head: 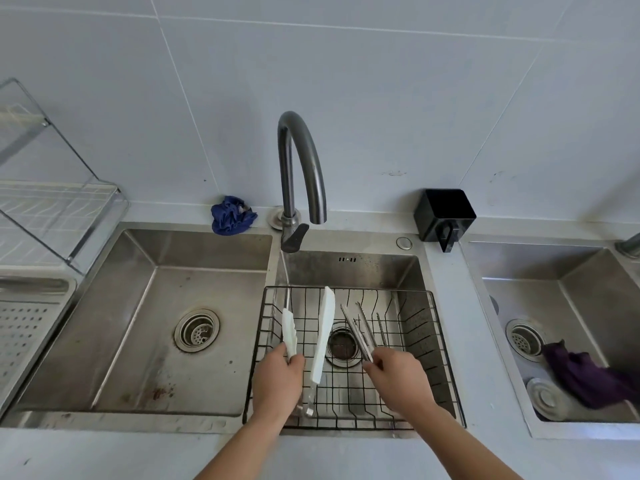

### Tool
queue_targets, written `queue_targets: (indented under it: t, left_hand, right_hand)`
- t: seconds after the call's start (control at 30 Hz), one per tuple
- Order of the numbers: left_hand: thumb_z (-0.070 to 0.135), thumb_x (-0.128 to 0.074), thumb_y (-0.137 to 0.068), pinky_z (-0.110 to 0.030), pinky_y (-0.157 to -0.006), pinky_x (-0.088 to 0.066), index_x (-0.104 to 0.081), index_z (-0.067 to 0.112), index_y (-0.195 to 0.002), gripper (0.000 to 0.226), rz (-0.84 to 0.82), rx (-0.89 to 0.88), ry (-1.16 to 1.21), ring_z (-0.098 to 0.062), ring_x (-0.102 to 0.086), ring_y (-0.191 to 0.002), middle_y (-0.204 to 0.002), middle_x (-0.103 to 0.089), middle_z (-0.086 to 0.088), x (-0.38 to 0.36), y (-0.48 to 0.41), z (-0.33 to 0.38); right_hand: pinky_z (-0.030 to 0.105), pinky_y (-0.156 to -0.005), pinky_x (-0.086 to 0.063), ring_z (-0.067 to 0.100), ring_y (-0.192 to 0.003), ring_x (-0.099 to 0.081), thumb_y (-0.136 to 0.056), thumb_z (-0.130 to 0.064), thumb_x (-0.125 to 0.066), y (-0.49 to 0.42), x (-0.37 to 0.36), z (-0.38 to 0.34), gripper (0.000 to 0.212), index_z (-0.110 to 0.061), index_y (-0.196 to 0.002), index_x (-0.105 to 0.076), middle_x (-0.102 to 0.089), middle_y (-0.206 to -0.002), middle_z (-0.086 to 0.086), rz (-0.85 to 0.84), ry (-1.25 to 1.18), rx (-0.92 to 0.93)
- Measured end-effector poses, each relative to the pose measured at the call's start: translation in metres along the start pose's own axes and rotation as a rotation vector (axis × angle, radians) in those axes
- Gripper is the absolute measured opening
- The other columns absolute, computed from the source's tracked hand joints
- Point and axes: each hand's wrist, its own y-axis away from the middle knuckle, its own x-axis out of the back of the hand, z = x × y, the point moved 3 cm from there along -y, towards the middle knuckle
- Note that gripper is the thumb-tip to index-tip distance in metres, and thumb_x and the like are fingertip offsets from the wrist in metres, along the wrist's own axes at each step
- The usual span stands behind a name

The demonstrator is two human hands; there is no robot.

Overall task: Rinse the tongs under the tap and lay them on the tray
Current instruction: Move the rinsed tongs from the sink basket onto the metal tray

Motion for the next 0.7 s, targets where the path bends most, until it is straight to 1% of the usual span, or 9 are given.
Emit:
queue_targets:
  t: [0.07, 0.17, 0.2, 0.3, 0.37, 0.47, 0.53, 0.63, 0.7]
  left_hand:
    - [0.015, -0.054, -0.093, -0.025, -0.044, -0.036, -0.061, 0.017, -0.079, 0.016, 0.023, -0.022, 0.03, -0.015, -0.048, -0.046, -0.058, -0.059, -0.001, 0.01, -0.001, 0.006]
    - [0.013, -0.052, -0.093, -0.021, -0.039, -0.034, -0.06, 0.011, -0.083, 0.013, 0.058, -0.043, 0.04, -0.015, -0.047, -0.045, -0.059, -0.059, -0.005, 0.025, -0.003, 0.012]
    - [0.013, -0.051, -0.093, -0.023, -0.039, -0.036, -0.058, 0.011, -0.082, 0.014, 0.075, -0.044, 0.042, -0.016, -0.048, -0.046, -0.059, -0.06, -0.006, 0.03, -0.004, 0.013]
    - [0.012, -0.05, -0.091, -0.036, -0.047, -0.048, -0.054, 0.01, -0.075, 0.017, 0.125, -0.041, 0.057, -0.02, -0.048, -0.047, -0.057, -0.056, -0.005, 0.043, -0.004, 0.014]
    - [0.013, -0.051, -0.092, -0.043, -0.052, -0.052, -0.057, 0.007, -0.08, 0.015, 0.156, -0.02, 0.051, -0.023, -0.048, -0.048, -0.058, -0.057, -0.006, 0.051, -0.002, 0.01]
    - [0.014, -0.052, -0.094, -0.032, -0.048, -0.043, -0.056, 0.014, -0.086, 0.009, 0.217, -0.021, 0.044, -0.019, -0.05, -0.047, -0.059, -0.061, -0.006, 0.067, 0.004, 0.001]
    - [0.014, -0.052, -0.094, -0.031, -0.048, -0.038, -0.053, 0.021, -0.087, 0.009, 0.257, -0.035, 0.05, -0.019, -0.049, -0.047, -0.058, -0.06, -0.005, 0.083, 0.006, -0.007]
    - [0.016, -0.054, -0.093, -0.032, -0.049, -0.034, -0.055, 0.019, -0.083, 0.011, 0.309, -0.049, 0.073, -0.018, -0.046, -0.047, -0.054, -0.054, 0.0, 0.113, 0.007, -0.022]
    - [0.015, -0.055, -0.093, -0.031, -0.05, -0.035, -0.059, 0.018, -0.082, 0.012, 0.342, -0.048, 0.13, -0.019, -0.049, -0.051, -0.056, -0.054, 0.002, 0.141, 0.008, -0.038]
  right_hand:
    - [0.029, -0.051, -0.035, 0.015, -0.056, -0.046, -0.096, -0.034, -0.062, 0.0, 0.005, -0.004, 0.04, -0.02, -0.064, -0.041, -0.047, -0.057, -0.005, 0.021, -0.034, 0.018]
    - [0.028, -0.049, -0.034, 0.011, -0.053, -0.043, -0.096, -0.033, -0.063, -0.002, 0.01, -0.017, 0.045, -0.024, -0.061, -0.036, -0.045, -0.055, -0.006, 0.022, -0.038, 0.06]
    - [0.028, -0.05, -0.035, 0.012, -0.054, -0.044, -0.096, -0.033, -0.062, -0.003, 0.011, -0.023, 0.044, -0.024, -0.062, -0.036, -0.045, -0.056, -0.006, 0.012, -0.025, 0.076]
    - [0.027, -0.049, -0.034, 0.013, -0.057, -0.048, -0.097, -0.034, -0.06, -0.007, 0.016, -0.042, 0.037, -0.024, -0.065, -0.042, -0.049, -0.059, -0.007, -0.007, -0.014, 0.12]
    - [0.027, -0.048, -0.032, 0.012, -0.056, -0.047, -0.096, -0.035, -0.061, -0.01, 0.019, -0.053, 0.038, -0.024, -0.064, -0.043, -0.05, -0.059, -0.006, -0.02, -0.016, 0.146]
    - [0.03, -0.051, -0.033, 0.016, -0.06, -0.05, -0.094, -0.036, -0.06, -0.009, 0.021, -0.07, 0.042, -0.024, -0.06, -0.039, -0.048, -0.059, -0.007, -0.034, 0.036, 0.208]
    - [0.03, -0.051, -0.035, 0.017, -0.061, -0.05, -0.094, -0.037, -0.06, -0.006, 0.021, -0.084, 0.043, -0.025, -0.06, -0.038, -0.047, -0.058, -0.008, -0.029, 0.064, 0.248]
    - [0.025, -0.047, -0.036, 0.011, -0.054, -0.049, -0.094, -0.038, -0.061, 0.003, 0.016, -0.11, 0.041, -0.023, -0.061, -0.043, -0.051, -0.058, -0.007, -0.018, 0.077, 0.271]
    - [0.028, -0.049, -0.04, 0.013, -0.055, -0.052, -0.094, -0.038, -0.06, 0.011, 0.012, -0.138, 0.036, -0.02, -0.064, -0.05, -0.054, -0.06, -0.006, 0.0, 0.104, 0.308]
